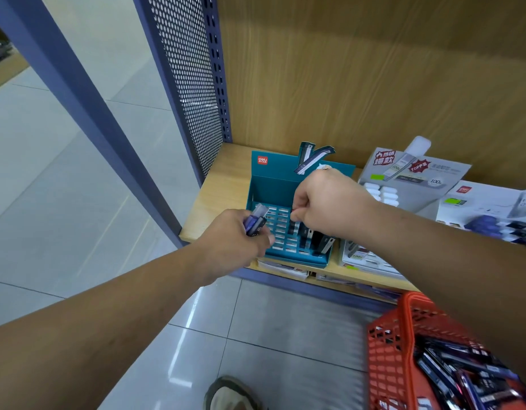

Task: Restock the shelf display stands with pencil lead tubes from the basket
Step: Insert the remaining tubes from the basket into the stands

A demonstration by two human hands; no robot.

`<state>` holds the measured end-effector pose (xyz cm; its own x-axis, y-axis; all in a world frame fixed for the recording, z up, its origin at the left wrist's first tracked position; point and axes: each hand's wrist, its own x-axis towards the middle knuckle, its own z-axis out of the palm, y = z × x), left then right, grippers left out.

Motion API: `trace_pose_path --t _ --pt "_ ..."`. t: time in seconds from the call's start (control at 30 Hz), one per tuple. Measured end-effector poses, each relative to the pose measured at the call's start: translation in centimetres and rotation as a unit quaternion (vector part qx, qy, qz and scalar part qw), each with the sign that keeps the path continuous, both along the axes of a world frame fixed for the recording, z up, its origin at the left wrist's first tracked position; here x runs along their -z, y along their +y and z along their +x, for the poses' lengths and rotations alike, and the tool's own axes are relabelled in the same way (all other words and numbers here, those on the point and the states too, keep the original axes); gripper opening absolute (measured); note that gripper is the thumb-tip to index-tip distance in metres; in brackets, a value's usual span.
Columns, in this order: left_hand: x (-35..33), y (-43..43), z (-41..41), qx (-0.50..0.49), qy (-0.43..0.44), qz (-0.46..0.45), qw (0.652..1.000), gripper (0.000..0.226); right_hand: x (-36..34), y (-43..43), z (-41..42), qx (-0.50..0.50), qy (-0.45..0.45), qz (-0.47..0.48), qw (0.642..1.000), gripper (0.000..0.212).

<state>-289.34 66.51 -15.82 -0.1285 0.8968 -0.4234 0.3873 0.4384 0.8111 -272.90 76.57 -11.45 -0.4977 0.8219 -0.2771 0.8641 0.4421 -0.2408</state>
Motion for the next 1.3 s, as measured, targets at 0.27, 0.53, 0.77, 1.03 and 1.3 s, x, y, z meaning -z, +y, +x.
trace_pose_path --t 0.27,0.53,0.77,1.03,1.3 --pt "-3.4 -0.3 1.6 0.111 -0.115 -0.034 0.987 0.019 -2.8 -3.3 2.1 0.105 0.336 -0.110 0.929 0.011" --pt "-8.3 0.0 9.2 0.225 -0.091 0.003 0.970 0.023 -5.6 -7.5 11.9 0.212 0.422 -0.216 0.855 0.017" --pt "-13.1 -0.4 20.0 0.311 -0.003 0.032 0.950 0.027 -7.7 -12.3 22.9 0.337 0.539 -0.292 0.715 0.011" --pt "-14.8 -1.1 29.2 0.354 0.067 -0.002 0.933 0.033 -8.0 -13.6 32.1 0.385 0.552 -0.339 0.658 0.025" --pt "-12.4 3.0 32.8 0.361 0.014 -0.060 0.931 0.017 -6.6 -9.0 35.9 0.475 0.503 -0.273 0.669 0.009"
